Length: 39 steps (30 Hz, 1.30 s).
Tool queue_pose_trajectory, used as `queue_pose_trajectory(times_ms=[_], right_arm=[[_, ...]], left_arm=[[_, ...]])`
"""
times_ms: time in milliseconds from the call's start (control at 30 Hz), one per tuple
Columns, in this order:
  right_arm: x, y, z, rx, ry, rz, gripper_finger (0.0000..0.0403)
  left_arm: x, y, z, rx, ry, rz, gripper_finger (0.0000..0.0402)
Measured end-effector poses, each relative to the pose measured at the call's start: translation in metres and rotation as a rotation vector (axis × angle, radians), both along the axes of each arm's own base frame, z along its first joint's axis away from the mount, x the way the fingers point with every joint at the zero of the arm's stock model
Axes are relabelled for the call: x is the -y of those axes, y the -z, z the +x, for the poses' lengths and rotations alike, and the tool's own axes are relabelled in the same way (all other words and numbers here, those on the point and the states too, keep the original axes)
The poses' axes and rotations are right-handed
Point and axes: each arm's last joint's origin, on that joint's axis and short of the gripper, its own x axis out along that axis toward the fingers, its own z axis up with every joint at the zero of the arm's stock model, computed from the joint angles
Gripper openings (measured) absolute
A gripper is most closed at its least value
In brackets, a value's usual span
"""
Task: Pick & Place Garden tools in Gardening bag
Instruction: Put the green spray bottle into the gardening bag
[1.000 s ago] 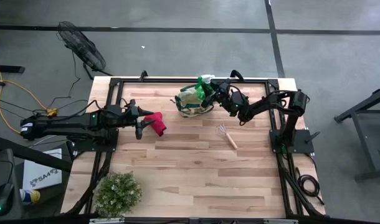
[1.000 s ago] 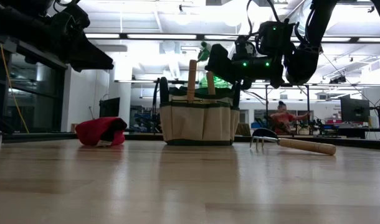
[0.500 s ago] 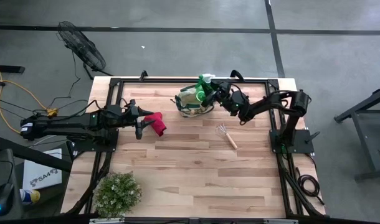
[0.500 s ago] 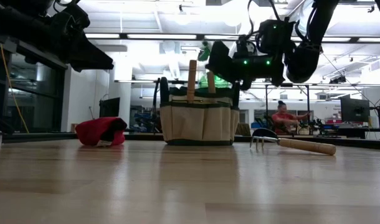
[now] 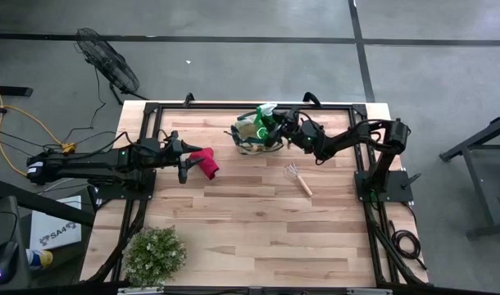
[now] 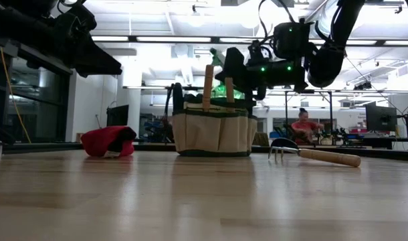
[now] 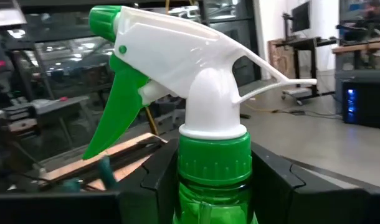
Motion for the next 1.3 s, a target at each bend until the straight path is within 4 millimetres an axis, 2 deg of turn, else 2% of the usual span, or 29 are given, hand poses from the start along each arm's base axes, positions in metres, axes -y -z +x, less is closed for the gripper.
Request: queue_pose_trajectory(times_ms=[233, 633, 833, 1300], right_arm=[[0.002, 0.002, -0.001, -0.027, 0.059, -0.008, 0.0150], [0.002, -0.001, -0.002, -0.038, 0.092, -0.032, 0.0222], [-0.005, -0.015, -0.006, -0.097, 0.097, -0.079, 0.0238], [-0.015, -0.053, -0.021, -0.108, 0.093, -0.106, 0.0226]], left_arm=[[0.000, 0.000, 0.000, 0.000, -0.001, 0.000, 0.0171], [0.000, 0.001, 0.000, -0.008, -0.001, -0.001, 0.0171], [0.000, 0.002, 0.000, -0.016, -0.001, -0.002, 0.0171], [0.000, 0.002, 0.000, -0.016, -0.002, -0.009, 0.0171]])
